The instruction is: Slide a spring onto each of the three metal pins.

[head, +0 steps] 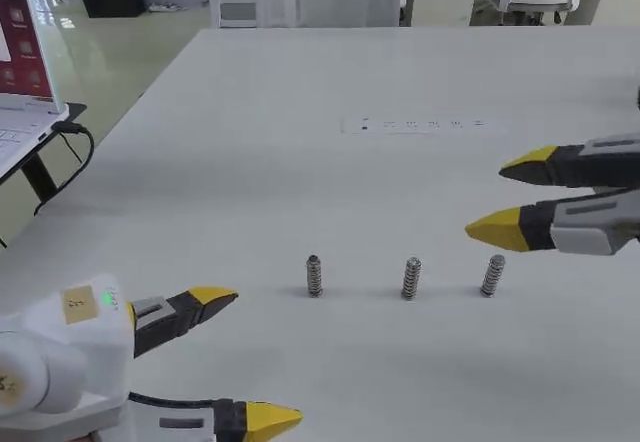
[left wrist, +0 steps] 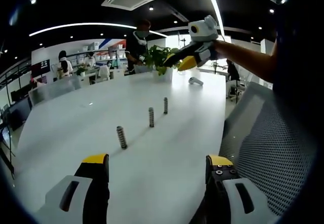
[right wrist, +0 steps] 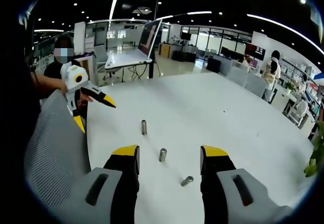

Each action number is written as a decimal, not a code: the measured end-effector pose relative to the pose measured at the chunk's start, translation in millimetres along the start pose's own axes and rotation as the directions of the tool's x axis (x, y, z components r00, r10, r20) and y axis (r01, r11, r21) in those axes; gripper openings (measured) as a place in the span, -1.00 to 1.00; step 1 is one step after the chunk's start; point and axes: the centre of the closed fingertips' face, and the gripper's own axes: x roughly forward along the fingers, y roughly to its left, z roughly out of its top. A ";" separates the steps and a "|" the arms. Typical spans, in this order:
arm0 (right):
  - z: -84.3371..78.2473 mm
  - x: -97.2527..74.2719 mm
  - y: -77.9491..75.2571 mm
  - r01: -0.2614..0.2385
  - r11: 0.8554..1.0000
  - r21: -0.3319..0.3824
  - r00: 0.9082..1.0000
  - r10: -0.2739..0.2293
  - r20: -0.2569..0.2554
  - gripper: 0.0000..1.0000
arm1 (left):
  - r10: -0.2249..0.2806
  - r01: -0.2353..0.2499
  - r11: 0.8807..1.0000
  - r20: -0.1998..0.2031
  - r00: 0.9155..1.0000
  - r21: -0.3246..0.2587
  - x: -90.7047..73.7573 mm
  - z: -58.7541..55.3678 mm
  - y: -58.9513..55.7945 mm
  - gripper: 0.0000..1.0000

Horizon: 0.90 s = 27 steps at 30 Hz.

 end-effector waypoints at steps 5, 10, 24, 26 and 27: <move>-22.5 -9.2 -1.7 0.026 0.998 0.058 1.000 -0.026 0.003 -0.03 | 0.004 -0.004 1.000 0.005 1.000 -0.003 0.7 2.4 0.9 0.49; -42.9 -12.9 -0.9 0.035 0.995 0.097 0.999 -0.035 -0.007 0.00 | 0.004 -0.004 1.000 0.008 1.000 -0.004 1.8 5.4 1.2 0.49; -85.3 -18.8 4.6 0.054 0.983 0.175 0.998 -0.056 0.002 0.14 | 0.017 -0.015 0.999 0.033 0.999 -0.043 1.5 8.0 3.4 0.50; -89.5 -18.9 4.7 0.058 0.984 0.168 0.998 -0.061 0.016 0.13 | 0.020 -0.018 0.999 0.036 0.999 -0.051 1.0 7.4 4.2 0.50; -90.7 -18.9 4.7 0.061 0.984 0.167 0.998 -0.066 0.023 0.12 | 0.021 -0.018 0.998 0.038 0.999 -0.054 1.0 8.1 4.3 0.49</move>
